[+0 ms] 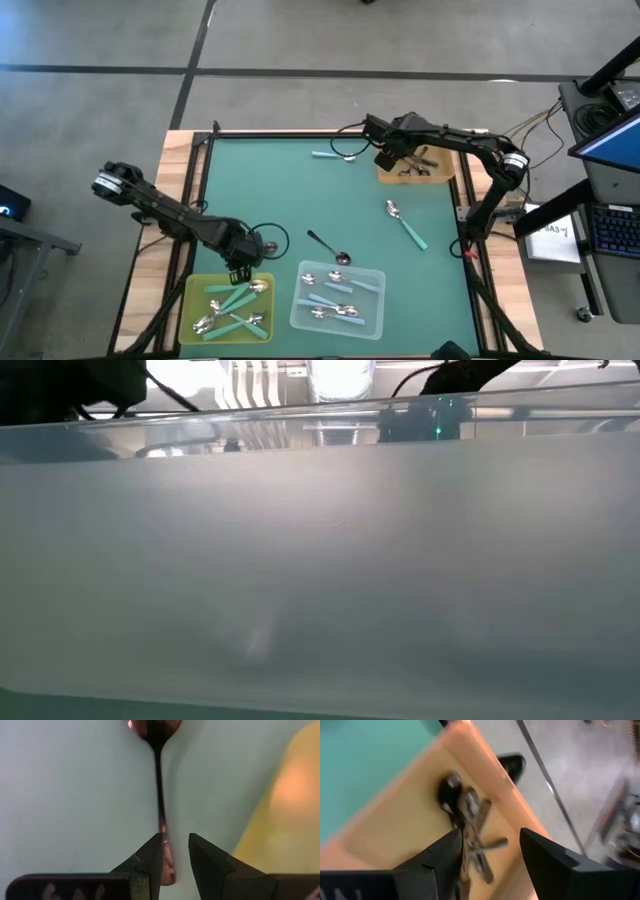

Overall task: Sort silverware by color (type)
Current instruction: Put the black spoon into the orange bin

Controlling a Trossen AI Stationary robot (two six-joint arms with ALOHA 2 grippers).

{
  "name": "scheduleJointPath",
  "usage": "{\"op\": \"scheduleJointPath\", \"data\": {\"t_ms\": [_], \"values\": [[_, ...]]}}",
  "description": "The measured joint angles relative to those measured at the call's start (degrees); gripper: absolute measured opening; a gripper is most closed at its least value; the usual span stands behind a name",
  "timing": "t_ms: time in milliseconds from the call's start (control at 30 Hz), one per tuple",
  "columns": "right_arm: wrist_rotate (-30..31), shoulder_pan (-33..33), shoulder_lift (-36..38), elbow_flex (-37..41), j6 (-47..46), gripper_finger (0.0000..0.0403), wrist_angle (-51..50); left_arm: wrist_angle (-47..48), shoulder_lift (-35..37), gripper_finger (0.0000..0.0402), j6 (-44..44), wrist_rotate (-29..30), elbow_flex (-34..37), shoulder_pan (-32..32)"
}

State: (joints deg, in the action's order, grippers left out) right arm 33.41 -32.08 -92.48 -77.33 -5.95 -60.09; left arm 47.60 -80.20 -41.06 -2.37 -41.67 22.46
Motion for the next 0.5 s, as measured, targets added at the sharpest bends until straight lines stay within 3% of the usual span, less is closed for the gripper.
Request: {"op": "scheduleJointPath", "data": {"t_ms": [200,500], "values": [[-8.95,1.15,4.48,-3.24,-0.28,0.0196,3.37,-4.63,-0.02,0.0078,-0.50,1.03,4.29,-0.07],[-14.22,4.57,11.32,-7.26,-2.07,0.0196,3.39,-8.20,0.17,0.0078,-1.48,3.88,7.79,-0.24]]}}
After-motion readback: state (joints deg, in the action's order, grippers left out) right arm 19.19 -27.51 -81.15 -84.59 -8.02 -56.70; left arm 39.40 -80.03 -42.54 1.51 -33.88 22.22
